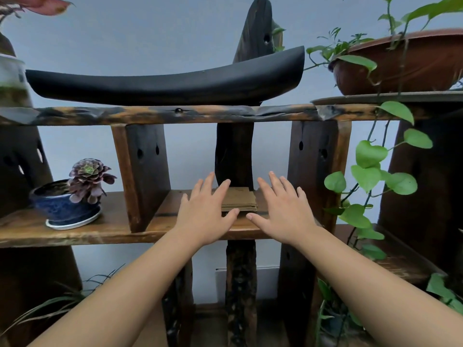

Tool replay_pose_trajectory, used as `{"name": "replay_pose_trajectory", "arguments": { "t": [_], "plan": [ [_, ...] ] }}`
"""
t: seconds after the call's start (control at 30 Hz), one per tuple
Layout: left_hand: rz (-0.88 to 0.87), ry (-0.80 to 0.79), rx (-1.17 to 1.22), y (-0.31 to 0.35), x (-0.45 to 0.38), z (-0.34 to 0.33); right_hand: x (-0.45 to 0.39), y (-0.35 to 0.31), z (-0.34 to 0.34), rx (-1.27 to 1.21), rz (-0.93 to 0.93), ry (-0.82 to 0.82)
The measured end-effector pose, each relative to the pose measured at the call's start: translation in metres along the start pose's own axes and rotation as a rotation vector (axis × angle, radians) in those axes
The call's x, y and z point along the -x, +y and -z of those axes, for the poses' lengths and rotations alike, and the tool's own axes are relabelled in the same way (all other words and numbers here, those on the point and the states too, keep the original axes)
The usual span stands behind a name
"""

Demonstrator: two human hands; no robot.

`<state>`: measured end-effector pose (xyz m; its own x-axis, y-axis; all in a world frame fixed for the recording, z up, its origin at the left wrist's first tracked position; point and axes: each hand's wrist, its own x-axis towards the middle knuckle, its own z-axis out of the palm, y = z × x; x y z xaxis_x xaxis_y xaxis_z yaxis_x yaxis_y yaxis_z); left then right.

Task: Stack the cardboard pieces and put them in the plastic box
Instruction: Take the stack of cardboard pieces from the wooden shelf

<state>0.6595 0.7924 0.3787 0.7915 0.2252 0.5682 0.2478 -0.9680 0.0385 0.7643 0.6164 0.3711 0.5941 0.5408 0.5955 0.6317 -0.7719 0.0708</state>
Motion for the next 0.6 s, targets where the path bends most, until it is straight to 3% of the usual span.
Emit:
{"name": "replay_pose_trajectory", "arguments": {
  "t": [0.2, 0.43, 0.6],
  "plan": [
    [0.039, -0.114, 0.141, -0.019, -0.021, -0.014, -0.02, -0.001, -0.02, 0.007, 0.014, -0.092],
    [0.169, -0.237, 0.484, -0.032, -0.063, -0.043, -0.06, 0.004, -0.052, -0.02, -0.026, -0.284],
    [0.291, -0.299, 0.543, -0.041, -0.084, -0.067, -0.086, 0.006, -0.076, -0.029, -0.04, -0.425]
  ]
}}
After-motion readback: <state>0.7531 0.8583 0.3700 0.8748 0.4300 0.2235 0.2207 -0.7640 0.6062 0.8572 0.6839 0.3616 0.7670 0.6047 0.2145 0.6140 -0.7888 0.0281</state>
